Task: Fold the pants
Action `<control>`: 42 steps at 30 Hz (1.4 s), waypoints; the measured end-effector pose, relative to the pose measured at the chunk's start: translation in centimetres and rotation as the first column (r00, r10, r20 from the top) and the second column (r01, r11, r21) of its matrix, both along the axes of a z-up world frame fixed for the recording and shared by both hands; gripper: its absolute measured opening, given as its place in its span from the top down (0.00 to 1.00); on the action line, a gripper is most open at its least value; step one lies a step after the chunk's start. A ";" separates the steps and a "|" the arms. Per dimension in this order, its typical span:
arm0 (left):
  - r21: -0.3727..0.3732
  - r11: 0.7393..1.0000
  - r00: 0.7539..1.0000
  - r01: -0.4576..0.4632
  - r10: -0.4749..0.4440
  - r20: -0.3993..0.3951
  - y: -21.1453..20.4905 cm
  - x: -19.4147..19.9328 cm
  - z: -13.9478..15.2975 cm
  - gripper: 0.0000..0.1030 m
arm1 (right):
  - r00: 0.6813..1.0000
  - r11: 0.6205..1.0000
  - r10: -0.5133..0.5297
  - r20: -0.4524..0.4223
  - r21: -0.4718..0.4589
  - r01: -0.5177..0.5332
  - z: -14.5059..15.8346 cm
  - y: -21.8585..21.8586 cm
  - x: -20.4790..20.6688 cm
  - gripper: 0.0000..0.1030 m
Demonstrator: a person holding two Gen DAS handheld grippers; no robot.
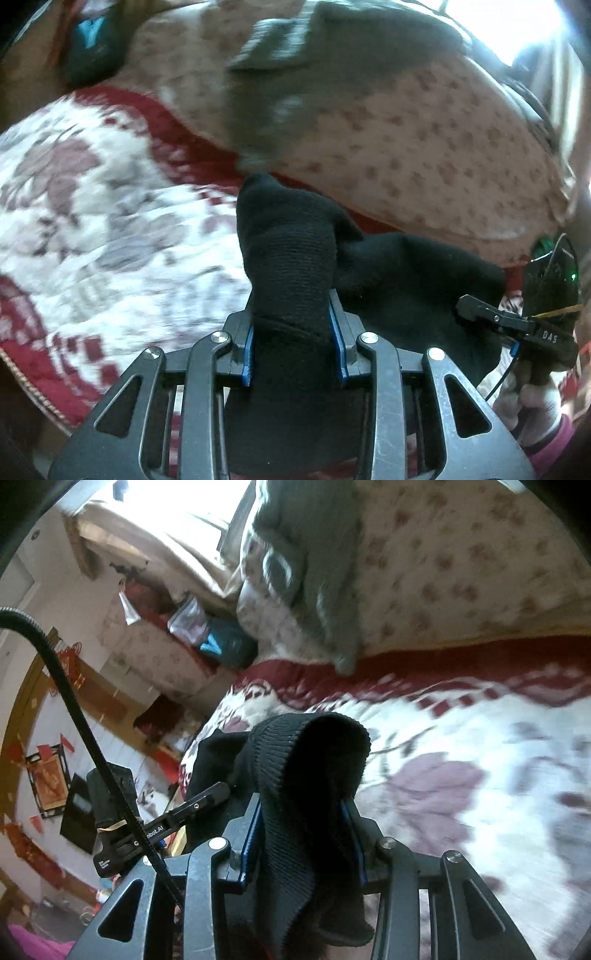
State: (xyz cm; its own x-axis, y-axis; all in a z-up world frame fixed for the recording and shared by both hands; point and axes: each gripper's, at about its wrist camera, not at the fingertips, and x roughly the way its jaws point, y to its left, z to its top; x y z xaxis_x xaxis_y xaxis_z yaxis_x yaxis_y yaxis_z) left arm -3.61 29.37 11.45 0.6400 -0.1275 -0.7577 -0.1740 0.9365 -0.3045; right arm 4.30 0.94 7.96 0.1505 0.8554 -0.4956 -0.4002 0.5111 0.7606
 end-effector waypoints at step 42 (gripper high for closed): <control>0.277 0.910 0.951 -0.310 0.301 0.075 -3.9 -8.1 2.4 0.26 | 0.919 0.938 0.122 0.374 -0.346 0.017 5.5 5.5 -8.0 0.33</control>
